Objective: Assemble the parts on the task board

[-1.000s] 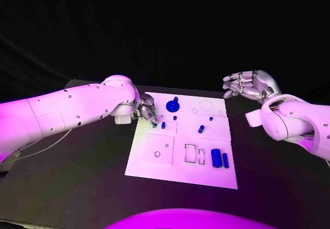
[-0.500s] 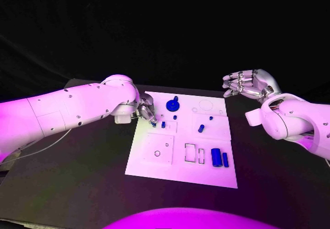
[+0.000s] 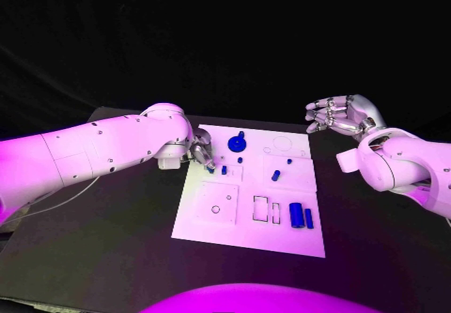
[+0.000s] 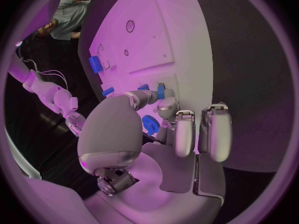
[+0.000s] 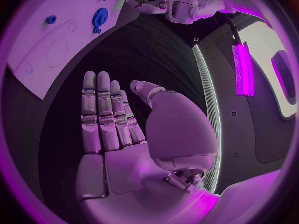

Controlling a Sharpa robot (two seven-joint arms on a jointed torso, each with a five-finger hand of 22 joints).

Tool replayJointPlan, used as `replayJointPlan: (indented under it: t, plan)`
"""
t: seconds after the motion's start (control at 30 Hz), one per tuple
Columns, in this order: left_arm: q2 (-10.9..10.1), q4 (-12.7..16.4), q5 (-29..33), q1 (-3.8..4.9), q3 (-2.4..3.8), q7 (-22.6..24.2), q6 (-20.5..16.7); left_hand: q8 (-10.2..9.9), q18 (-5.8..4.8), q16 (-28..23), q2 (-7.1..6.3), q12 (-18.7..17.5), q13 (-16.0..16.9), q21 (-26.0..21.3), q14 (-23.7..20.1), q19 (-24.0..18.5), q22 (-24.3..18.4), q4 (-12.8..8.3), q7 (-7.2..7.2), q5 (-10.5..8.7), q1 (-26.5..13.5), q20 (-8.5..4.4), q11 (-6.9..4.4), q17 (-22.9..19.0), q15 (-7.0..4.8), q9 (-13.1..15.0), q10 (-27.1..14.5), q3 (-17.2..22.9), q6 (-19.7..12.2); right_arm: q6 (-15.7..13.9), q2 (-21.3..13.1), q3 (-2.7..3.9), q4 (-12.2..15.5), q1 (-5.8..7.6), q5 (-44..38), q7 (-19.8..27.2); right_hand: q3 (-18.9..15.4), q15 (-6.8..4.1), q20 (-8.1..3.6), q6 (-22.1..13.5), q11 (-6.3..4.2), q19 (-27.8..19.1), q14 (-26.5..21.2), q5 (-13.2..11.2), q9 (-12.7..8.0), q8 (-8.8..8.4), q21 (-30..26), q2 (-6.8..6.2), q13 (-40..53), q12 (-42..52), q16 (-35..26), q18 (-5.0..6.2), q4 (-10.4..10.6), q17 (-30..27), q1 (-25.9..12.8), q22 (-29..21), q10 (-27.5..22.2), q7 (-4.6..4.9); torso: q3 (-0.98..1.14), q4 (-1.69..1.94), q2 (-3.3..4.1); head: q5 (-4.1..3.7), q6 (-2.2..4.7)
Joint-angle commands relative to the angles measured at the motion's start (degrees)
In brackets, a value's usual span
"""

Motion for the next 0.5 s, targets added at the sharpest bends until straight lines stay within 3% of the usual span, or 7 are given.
replayJointPlan:
  t: [0.03, 0.5]
  plan:
    - [0.1, 0.07, -0.68, -0.3, -0.19, -0.26, 0.49, 0.21, -0.95, 0.21, 0.68, -0.09, 0.05, 0.2, 6.06, 1.04, 6.47, -8.24, -0.5, 0.36, 0.18, -0.33, -0.26, 15.09, -0.52, 0.06, 0.18, 8.49, 0.22, 0.26, 0.05, 0.01, 0.08, -0.03, -0.12, 0.29, 0.01, 0.1, 0.31, -0.32, 0.49, -0.21, -0.37, 0.16, 0.0, -0.26, -0.32, -0.02, 0.09, -0.22, -0.19, 0.68, 0.24, 0.06, -0.53, -0.05, 0.09, 0.13, -0.01, -0.02, 0.0, 0.04, -0.08]
    - [-0.07, 0.61, -1.03, -0.39, -0.31, 0.02, 1.02, 0.27, -0.95, 0.21, 0.66, -0.1, 0.03, 0.19, 6.06, 1.03, 6.47, -8.24, -0.53, 0.34, 0.11, -0.34, -0.28, 15.09, -0.53, 0.16, 0.19, 8.5, 0.22, 0.24, 0.08, 0.01, 0.07, -0.04, -0.12, 0.35, 0.01, 0.1, 0.31, -0.32, 0.49, -0.21, -0.37, 0.16, 0.0, -0.26, -0.32, -0.02, 0.09, -0.22, -0.19, 0.68, 0.24, 0.06, -0.53, -0.05, 0.09, 0.13, 0.0, -0.03, -0.01, 0.18, 0.02]
